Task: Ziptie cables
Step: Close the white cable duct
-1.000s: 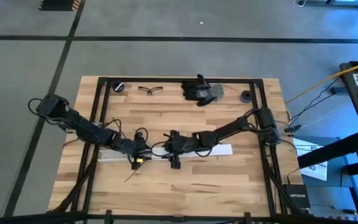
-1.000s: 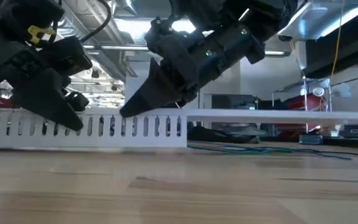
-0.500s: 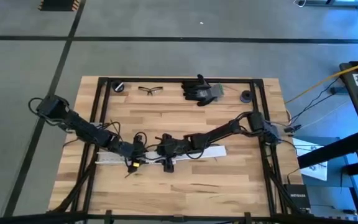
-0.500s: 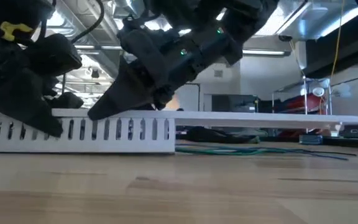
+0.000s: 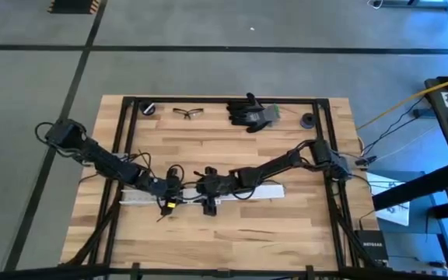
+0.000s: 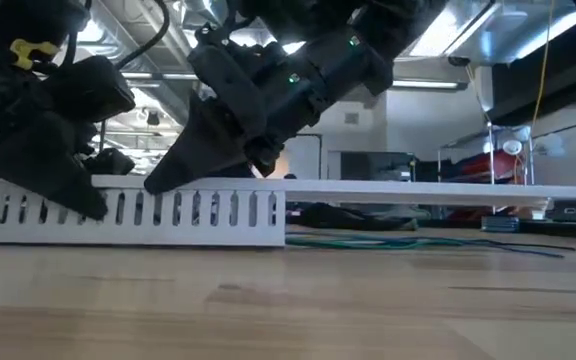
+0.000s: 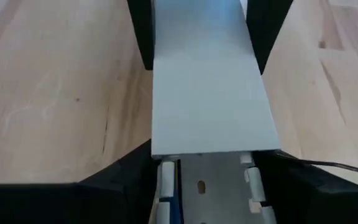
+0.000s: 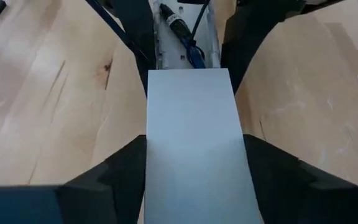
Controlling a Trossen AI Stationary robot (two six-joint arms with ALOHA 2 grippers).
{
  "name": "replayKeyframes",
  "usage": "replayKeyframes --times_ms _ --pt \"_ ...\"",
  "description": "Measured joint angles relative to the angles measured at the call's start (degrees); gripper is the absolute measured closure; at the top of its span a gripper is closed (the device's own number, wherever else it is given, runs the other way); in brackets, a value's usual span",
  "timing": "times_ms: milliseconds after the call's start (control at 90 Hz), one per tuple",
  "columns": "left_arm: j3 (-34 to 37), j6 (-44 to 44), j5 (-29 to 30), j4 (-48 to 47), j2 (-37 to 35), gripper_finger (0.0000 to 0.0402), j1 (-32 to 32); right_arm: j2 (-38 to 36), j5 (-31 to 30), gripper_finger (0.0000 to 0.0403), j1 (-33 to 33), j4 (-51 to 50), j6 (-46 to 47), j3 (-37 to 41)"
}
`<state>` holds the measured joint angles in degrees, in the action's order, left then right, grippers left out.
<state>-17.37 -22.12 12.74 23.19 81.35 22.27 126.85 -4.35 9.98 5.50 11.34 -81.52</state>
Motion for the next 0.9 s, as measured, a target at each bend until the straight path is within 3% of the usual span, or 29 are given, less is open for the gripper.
replayKeyframes --times_ms 233,333,711,900 --pt "-0.2 -1.1 -0.2 0.0 0.4 0.0134 -2.6 0.5 -2.3 0.0185 -0.7 3.2 1.3 -0.1" --pt "-1.4 -1.0 -3.3 -3.1 -0.7 0.0123 -3.1 0.5 -2.1 0.0185 -0.7 3.1 0.9 -0.1" --pt "-9.7 -4.5 -6.2 -36.2 -15.7 0.0122 -2.5 0.5 -0.9 0.0185 -0.7 2.1 0.2 0.0" --pt "-7.4 -8.7 -5.0 -42.9 -20.7 0.0121 0.5 0.5 -0.8 0.0185 -0.7 2.1 0.2 0.1"
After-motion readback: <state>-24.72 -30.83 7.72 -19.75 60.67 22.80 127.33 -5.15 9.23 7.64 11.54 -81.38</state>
